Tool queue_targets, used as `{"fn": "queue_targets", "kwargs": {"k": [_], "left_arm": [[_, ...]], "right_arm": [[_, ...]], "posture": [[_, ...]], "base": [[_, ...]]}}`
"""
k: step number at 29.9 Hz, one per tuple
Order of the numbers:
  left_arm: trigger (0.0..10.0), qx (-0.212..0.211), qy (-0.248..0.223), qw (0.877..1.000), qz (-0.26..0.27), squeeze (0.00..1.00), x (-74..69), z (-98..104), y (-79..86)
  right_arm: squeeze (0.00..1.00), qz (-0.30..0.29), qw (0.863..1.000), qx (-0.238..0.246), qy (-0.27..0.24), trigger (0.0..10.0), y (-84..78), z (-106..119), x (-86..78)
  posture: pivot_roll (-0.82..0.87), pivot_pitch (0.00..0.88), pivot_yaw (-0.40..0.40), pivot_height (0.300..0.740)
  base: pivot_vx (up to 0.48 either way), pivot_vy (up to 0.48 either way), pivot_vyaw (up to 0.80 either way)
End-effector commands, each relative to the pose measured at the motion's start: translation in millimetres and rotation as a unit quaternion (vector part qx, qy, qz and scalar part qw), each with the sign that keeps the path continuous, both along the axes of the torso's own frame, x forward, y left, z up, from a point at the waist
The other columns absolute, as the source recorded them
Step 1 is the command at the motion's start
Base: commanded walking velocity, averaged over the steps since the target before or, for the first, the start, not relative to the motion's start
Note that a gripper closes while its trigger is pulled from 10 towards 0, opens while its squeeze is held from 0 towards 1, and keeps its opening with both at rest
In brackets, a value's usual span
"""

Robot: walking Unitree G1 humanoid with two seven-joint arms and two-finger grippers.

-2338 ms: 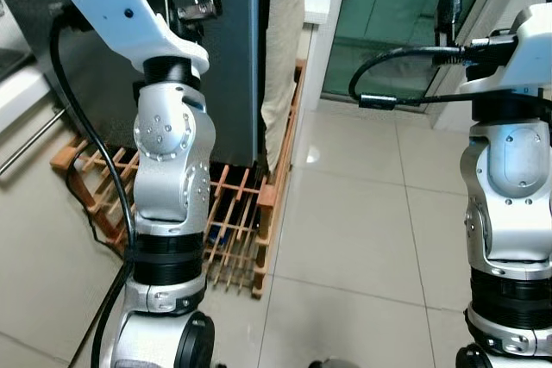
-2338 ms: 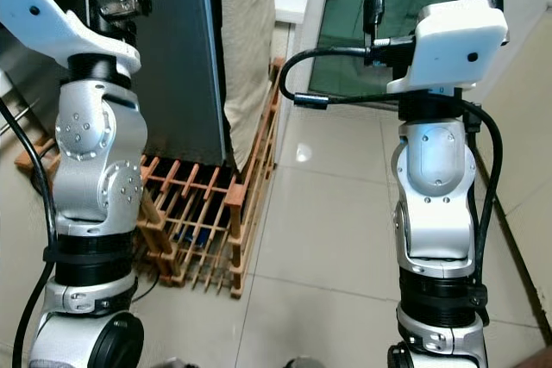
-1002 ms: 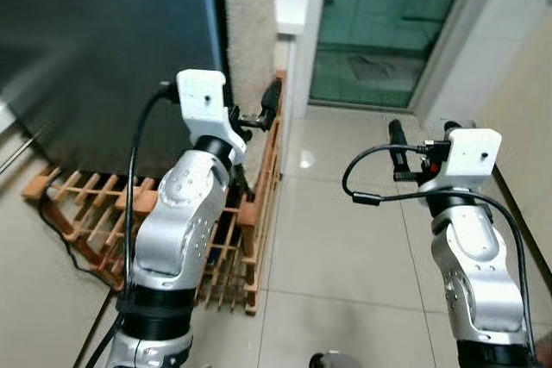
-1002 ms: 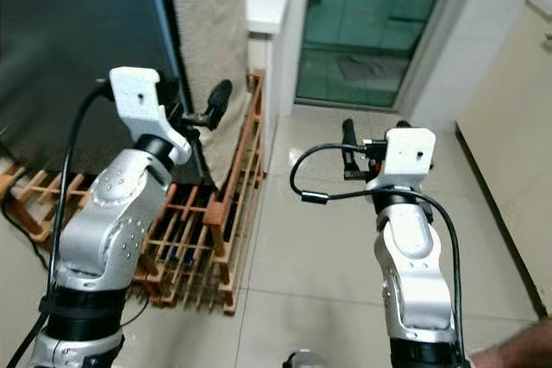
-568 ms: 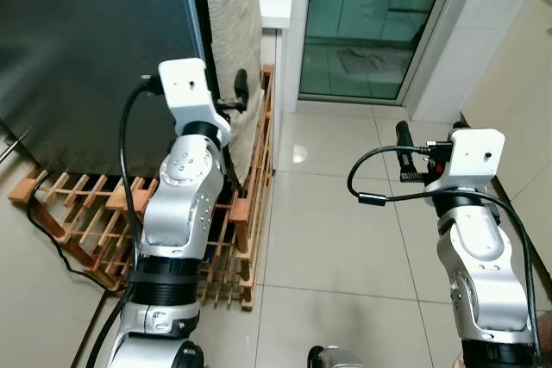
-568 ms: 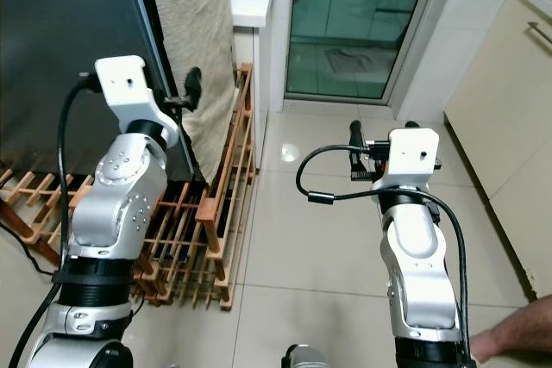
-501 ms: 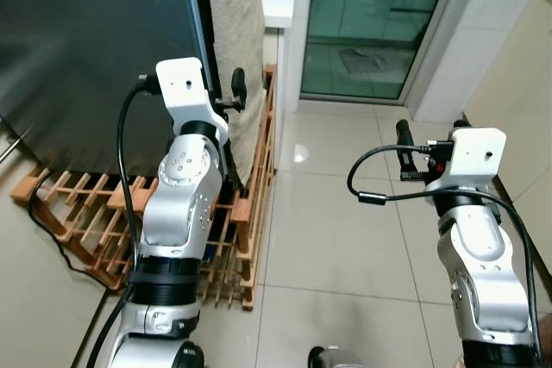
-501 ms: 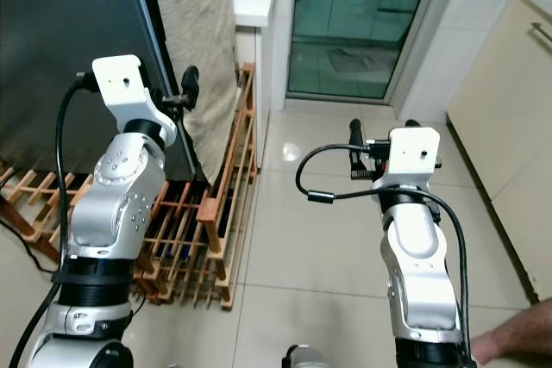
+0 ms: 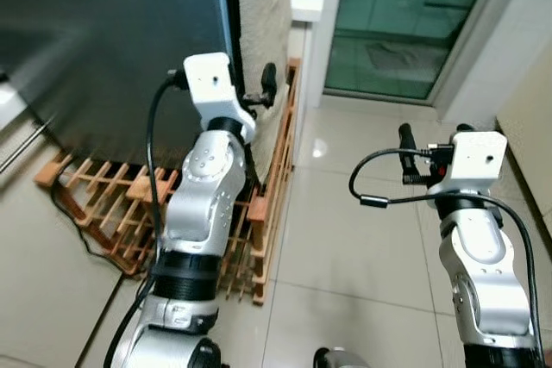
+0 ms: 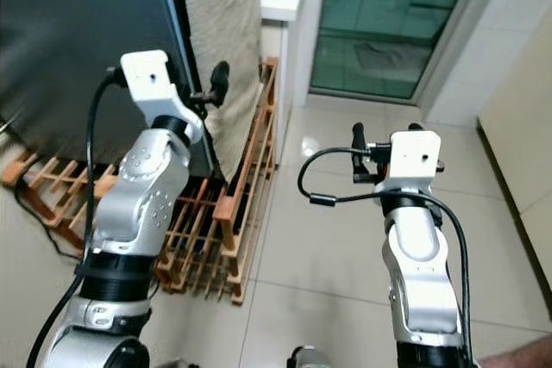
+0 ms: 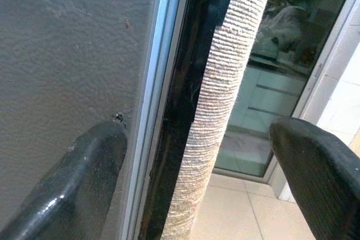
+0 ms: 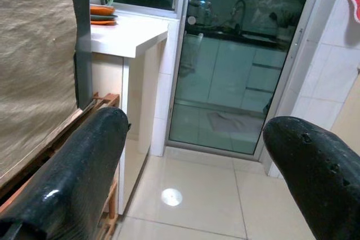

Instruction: Restocking fridge

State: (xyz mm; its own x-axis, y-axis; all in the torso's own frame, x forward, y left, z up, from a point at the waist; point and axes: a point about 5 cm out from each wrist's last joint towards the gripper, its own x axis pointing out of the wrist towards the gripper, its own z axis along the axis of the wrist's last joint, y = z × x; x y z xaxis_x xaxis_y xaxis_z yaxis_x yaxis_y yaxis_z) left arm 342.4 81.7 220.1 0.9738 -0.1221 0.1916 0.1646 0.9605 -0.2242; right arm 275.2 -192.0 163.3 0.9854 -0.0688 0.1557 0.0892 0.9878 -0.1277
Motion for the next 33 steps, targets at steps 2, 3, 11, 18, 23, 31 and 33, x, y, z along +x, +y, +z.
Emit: {"fn": "queue_targets", "kwargs": {"k": [2,3,11,18,23,31,33], "left_arm": [[10.0,-0.008,-0.011,1.0,-0.023,0.0,-0.4,14,-5.3],[10.0,-0.008,-0.011,1.0,-0.023,0.0,-0.4,14,-5.3],[10.0,-0.017,0.013,0.999,-0.042,0.0,-9.4,7,-3.3],[10.0,-0.008,0.016,1.0,-0.015,0.0,-1.5,3,-2.9],[10.0,-0.005,0.03,0.999,-0.024,0.0,6.3,-9,-24.1],[10.0,-0.045,0.036,0.988,-0.141,0.0,8.2,-10,-55.2],[10.0,-0.047,0.028,0.984,-0.171,0.0,6.8,-9,-60.2]], "right_arm": [[0.18,-0.01,1.0,-0.007,-0.008,10.0,-4.6,7,-2.8],[0.18,-0.01,1.0,-0.007,-0.008,10.0,-4.6,7,-2.8],[0.18,-0.015,1.0,-0.009,-0.002,10.0,-6.8,4,-6.2],[0.18,-0.012,1.0,-0.008,0.003,10.0,-4.7,2,-5.2],[0.18,-0.008,1.0,-0.008,0.002,10.0,-2.2,3,-3.2],[0.18,-0.019,1.0,-0.006,-0.002,10.0,-7.9,5,-7.1],[0.18,-0.019,1.0,-0.003,-0.002,10.0,-8.3,5,-7.6]], "posture": [[-0.21,0.104,0.043,0.732],[-0.21,0.104,0.043,0.732],[-0.21,0.113,0.04,0.732],[-0.21,0.115,0.033,0.732],[-0.22,0.118,0.034,0.732],[-0.24,0.122,0.043,0.732],[-0.24,0.122,0.043,0.732]], "base": [[0.0,0.0,0.0],[0.0,0.0,0.0],[0.0,0.0,0.0],[0.0,0.0,0.0],[0.0,0.0,0.0],[0.0,0.0,0.0],[0.0,0.0,0.0]]}}
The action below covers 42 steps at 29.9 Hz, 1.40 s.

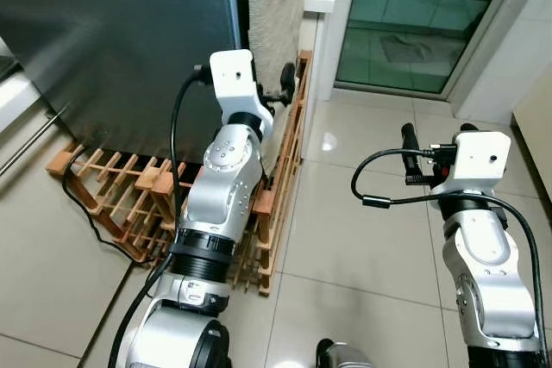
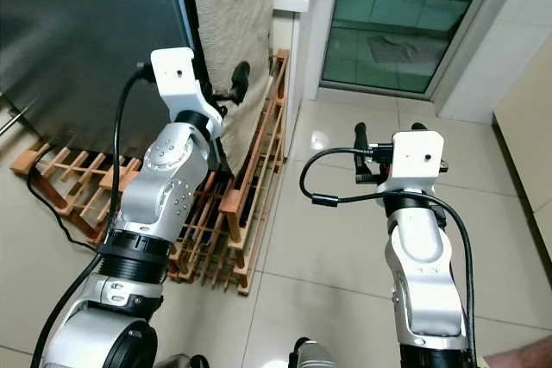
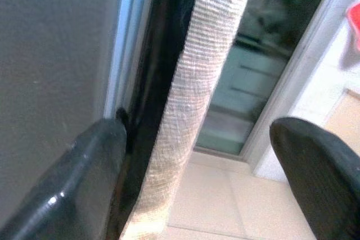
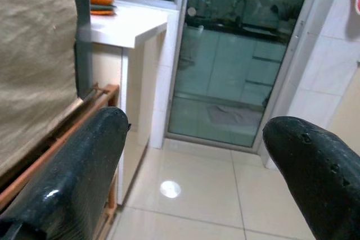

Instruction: Restocking fridge

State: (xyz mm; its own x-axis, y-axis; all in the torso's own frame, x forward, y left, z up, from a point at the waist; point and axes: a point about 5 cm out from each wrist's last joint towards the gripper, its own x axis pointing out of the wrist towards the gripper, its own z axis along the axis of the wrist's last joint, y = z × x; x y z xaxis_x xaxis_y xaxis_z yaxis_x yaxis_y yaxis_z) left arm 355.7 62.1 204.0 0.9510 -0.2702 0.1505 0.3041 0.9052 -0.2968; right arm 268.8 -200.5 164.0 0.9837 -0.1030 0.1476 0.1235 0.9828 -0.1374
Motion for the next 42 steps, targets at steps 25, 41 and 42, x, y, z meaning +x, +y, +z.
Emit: {"fn": "queue_targets", "kwargs": {"k": [25,41,42], "left_arm": [[10.0,-0.07,-0.109,0.98,-0.153,0.0,-45.5,31,-9.9],[10.0,0.009,-0.04,0.999,-0.029,0.0,-40.3,2,18.6],[10.0,0.016,-0.033,0.999,-0.016,0.0,-37.2,-1,19.2]], "right_arm": [[0.18,-0.005,0.999,0.007,-0.042,10.0,1.4,12,-15.7],[0.19,-0.009,0.999,0.017,-0.03,10.0,-2.1,6,0.1],[0.19,-0.011,0.999,0.017,-0.033,10.0,-2.5,7,1.3]], "posture": [[-0.23,0.109,0.042,0.732],[-0.19,0.072,0.017,0.732],[-0.19,0.069,0.017,0.732]], "base": [[0.0,0.0,0.0],[0.0,0.0,0.0],[0.0,0.0,0.0]]}}
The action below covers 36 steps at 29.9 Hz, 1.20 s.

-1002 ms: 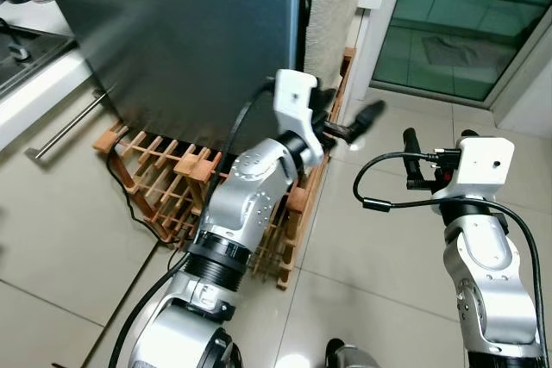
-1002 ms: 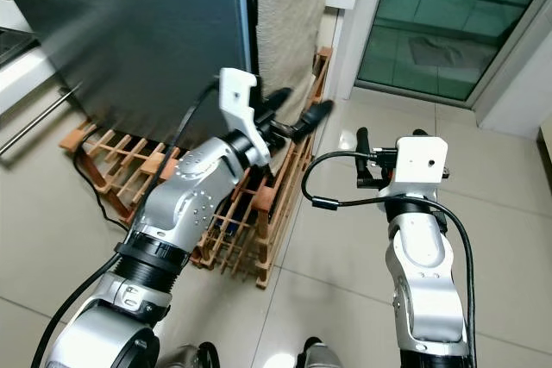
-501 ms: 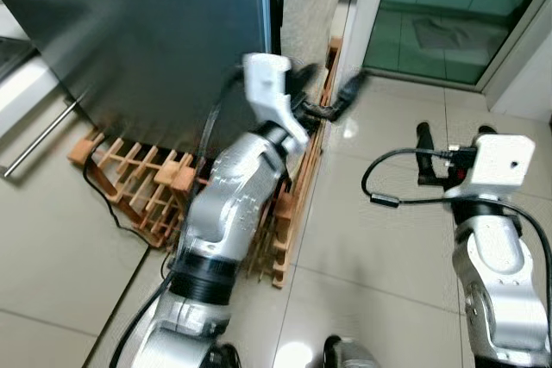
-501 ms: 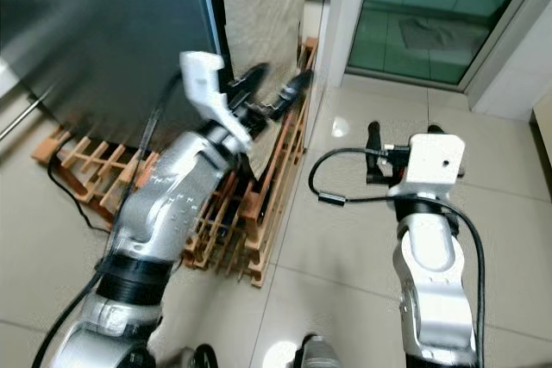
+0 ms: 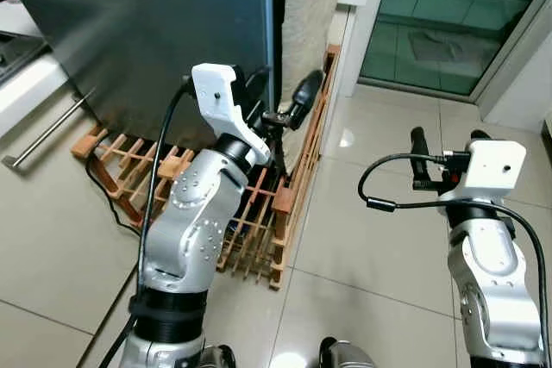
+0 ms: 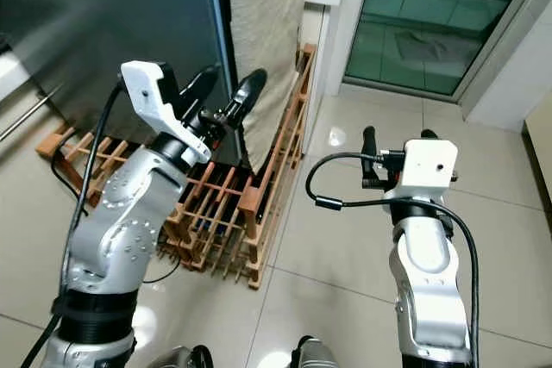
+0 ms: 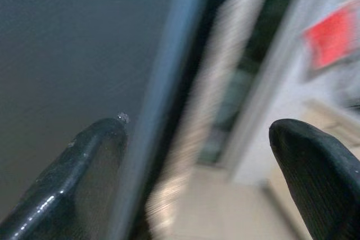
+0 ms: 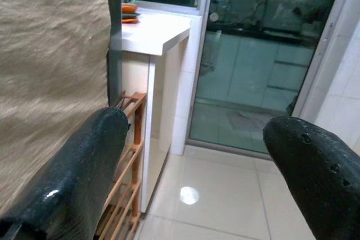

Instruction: Restocking fridge

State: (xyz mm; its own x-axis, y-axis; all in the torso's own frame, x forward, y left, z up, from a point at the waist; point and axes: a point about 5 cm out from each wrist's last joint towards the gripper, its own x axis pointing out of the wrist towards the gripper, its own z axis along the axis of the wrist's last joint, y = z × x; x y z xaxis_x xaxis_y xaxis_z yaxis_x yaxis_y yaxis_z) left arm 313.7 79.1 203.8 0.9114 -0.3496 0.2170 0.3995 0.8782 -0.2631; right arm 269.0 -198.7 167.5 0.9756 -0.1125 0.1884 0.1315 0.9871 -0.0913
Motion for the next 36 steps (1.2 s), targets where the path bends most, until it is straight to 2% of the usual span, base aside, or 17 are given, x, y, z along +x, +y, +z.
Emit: {"fn": "queue_targets", "kwargs": {"k": [1,2,7,16,17,23,27,28,36], "left_arm": [[10.0,0.011,0.003,1.0,0.026,0.0,4.8,-1,2.2],[10.0,0.016,0.015,0.998,0.051,0.0,11.6,-7,3.9],[10.0,0.007,0.009,0.998,0.065,0.0,19.0,-4,2.6],[10.0,-0.008,-0.004,0.998,0.06,0.0,17.5,2,-3.9],[10.0,-0.01,-0.01,0.999,0.051,0.0,16.6,5,-9.2],[10.0,-0.006,-0.007,0.999,0.048,0.0,16.9,4,-17.3],[10.0,0.002,-0.005,0.999,0.054,0.0,18.4,3,-20.1],[10.0,0.01,-0.003,0.998,0.062,0.0,21.0,1,-18.3],[10.0,0.047,-0.016,0.995,0.084,0.0,22.0,-4,-8.5]], "right_arm": [[0.19,-0.01,1.0,-0.004,-0.01,10.0,-4.3,4,1.1],[0.18,-0.01,1.0,-0.005,-0.014,10.0,-3.6,5,2.9],[0.18,-0.007,1.0,-0.009,-0.019,10.0,-2.8,6,3.3],[0.18,-0.014,1.0,-0.013,-0.017,10.0,-5.1,4,2.6],[0.18,-0.015,1.0,-0.013,-0.016,10.0,-5.6,4,2.8],[0.19,-0.024,1.0,-0.013,-0.015,10.0,-7.9,2,2.3],[0.19,-0.028,0.999,-0.012,-0.016,10.0,-9.4,2,2.1],[0.18,-0.036,0.999,0.003,-0.014,10.0,-12.0,1,2.0],[0.18,-0.045,0.999,0.025,-0.007,10.0,-14.3,-3,-0.5]], "posture": [[-0.19,0.069,0.017,0.732],[-0.2,0.066,0.02,0.732],[-0.21,0.065,0.023,0.732],[-0.22,0.072,0.027,0.732],[-0.22,0.074,0.028,0.732],[-0.22,0.076,0.033,0.732],[-0.22,0.076,0.036,0.732],[-0.22,0.079,0.04,0.732],[-0.22,0.083,0.041,0.732]], "base": [[0.0,0.0,0.0],[0.0,0.0,0.0],[0.0,0.0,0.0],[0.0,0.0,0.0],[0.0,0.0,0.0],[0.0,0.0,0.0],[0.0,0.0,0.0],[0.0,0.0,0.0],[0.0,0.0,0.0]]}}
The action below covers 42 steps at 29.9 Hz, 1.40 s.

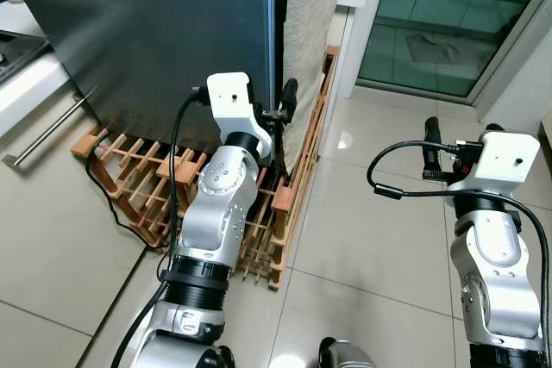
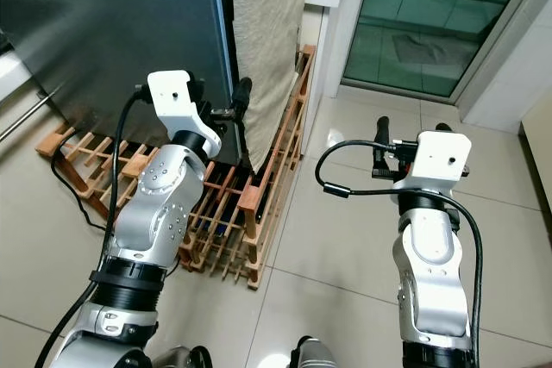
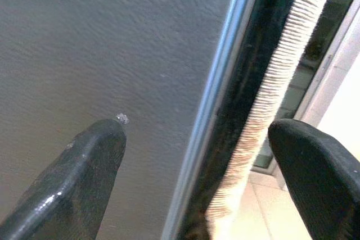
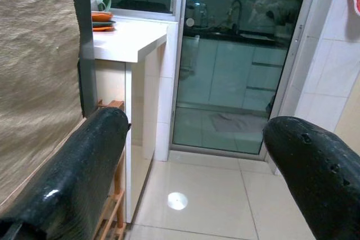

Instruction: Restocking fridge

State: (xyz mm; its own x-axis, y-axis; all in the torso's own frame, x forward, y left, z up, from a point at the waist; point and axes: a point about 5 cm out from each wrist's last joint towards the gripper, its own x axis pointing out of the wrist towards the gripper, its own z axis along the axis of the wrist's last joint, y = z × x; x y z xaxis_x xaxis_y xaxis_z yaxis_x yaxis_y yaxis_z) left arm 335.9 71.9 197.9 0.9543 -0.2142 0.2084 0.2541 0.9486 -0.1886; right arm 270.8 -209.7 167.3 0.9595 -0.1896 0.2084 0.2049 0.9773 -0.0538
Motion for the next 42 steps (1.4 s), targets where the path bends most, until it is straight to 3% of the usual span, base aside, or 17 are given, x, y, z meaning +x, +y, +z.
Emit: {"fn": "queue_targets", "kwargs": {"k": [1,5,18,26,42], "left_arm": [[10.0,0.019,-0.01,1.0,0.005,0.0,-1.3,1,-0.4],[10.0,0.034,-0.015,0.999,0.008,0.0,-2.9,0,-2.5],[10.0,-0.005,-0.017,0.999,-0.041,0.0,-2.9,17,-21.6],[10.0,-0.025,-0.019,0.997,-0.069,0.0,-3.3,26,-37.5],[10.0,-0.046,-0.006,0.996,-0.081,0.0,1.2,34,-47.1]], "right_arm": [[0.19,-0.009,1.0,0.01,0.008,10.0,-3.1,-5,-3.3],[0.18,-0.008,1.0,0.011,0.013,10.0,-1.3,-8,-3.6],[0.19,0.011,1.0,0.005,0.02,10.0,1.9,-10,-0.7],[0.18,0.092,0.994,-0.019,0.051,10.0,8.9,-15,-6.9],[0.18,0.185,0.979,-0.045,0.072,10.0,25.1,-17,-2.8]], "posture": [[-0.21,0.085,0.041,0.732],[-0.21,0.087,0.043,0.732],[-0.22,0.09,0.049,0.732],[-0.23,0.09,0.046,0.732],[-0.23,0.101,0.045,0.732]], "base": [[0.0,0.0,0.0],[0.0,0.0,0.0],[0.0,0.0,0.0],[0.0,0.0,0.0],[0.0,0.0,0.0]]}}
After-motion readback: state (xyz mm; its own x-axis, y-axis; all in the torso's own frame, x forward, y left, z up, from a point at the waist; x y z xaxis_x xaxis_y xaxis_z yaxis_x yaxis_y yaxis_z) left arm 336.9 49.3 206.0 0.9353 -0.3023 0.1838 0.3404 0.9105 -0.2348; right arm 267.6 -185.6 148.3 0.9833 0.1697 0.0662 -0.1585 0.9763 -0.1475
